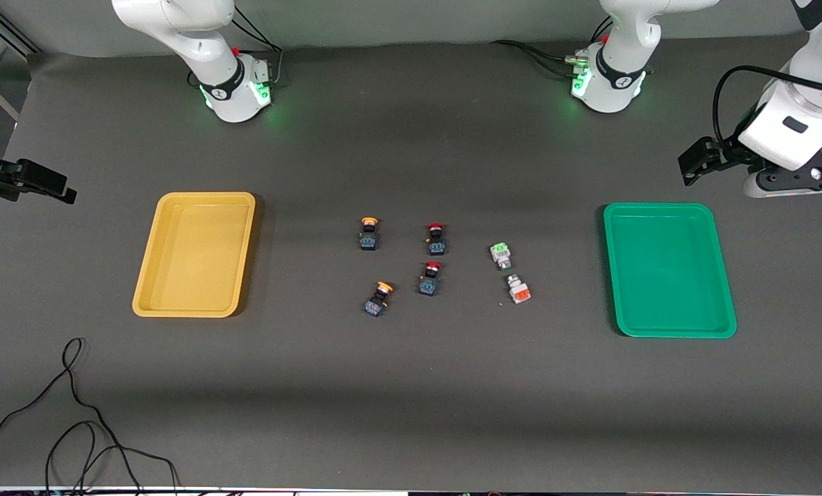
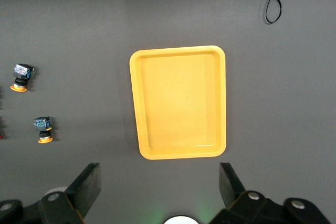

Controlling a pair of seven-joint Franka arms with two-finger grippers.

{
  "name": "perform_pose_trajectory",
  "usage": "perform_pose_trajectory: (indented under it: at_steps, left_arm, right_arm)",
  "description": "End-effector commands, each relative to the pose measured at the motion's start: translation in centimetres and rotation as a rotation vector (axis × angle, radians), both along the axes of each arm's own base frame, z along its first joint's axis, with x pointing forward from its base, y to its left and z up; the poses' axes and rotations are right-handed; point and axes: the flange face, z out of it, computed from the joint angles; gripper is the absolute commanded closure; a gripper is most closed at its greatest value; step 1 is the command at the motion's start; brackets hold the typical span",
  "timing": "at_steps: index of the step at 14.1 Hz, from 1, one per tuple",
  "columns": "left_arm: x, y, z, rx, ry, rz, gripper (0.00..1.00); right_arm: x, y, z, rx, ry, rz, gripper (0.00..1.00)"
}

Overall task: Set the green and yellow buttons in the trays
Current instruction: 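Move the right gripper toward the blue buttons while the left gripper reaches the white buttons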

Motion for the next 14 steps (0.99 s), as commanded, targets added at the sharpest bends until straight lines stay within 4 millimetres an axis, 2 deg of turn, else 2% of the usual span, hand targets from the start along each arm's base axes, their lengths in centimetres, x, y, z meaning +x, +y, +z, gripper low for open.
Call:
perform_pose_trajectory:
  at_steps: [1,6,8,11,14]
  left_arm:
    - [-0.6,0.1,0.6,-0.002,0.001,0.004,0.00]
    - [-0.6,0.1,0.6,-0.002,0.002,0.004,0.00]
    - [-0.6,0.2,0.4,0.000,0.014,0.013,0.00]
    - [-0.6,0.2,0.4,0.000,0.014,0.007,0.00]
    - [-0.6,0.0,0.4,-0.005,0.010,0.005,0.00]
  right_arm:
    - [-0.6,0.0,0.8,-0.011,-0.005,0.020,0.00]
    - [-0.6,0.5,0.4,-0.006,0.006,0.020,0.00]
    - [-1.5,2.8,0.1,-0.003,0.015,0.042,0.00]
    - [-2.3,9.9,-0.7,-0.006,0.023,0.073,0.00]
    - [-3.2,18.7,-3.0,0.004,0.014,0.091,0.00]
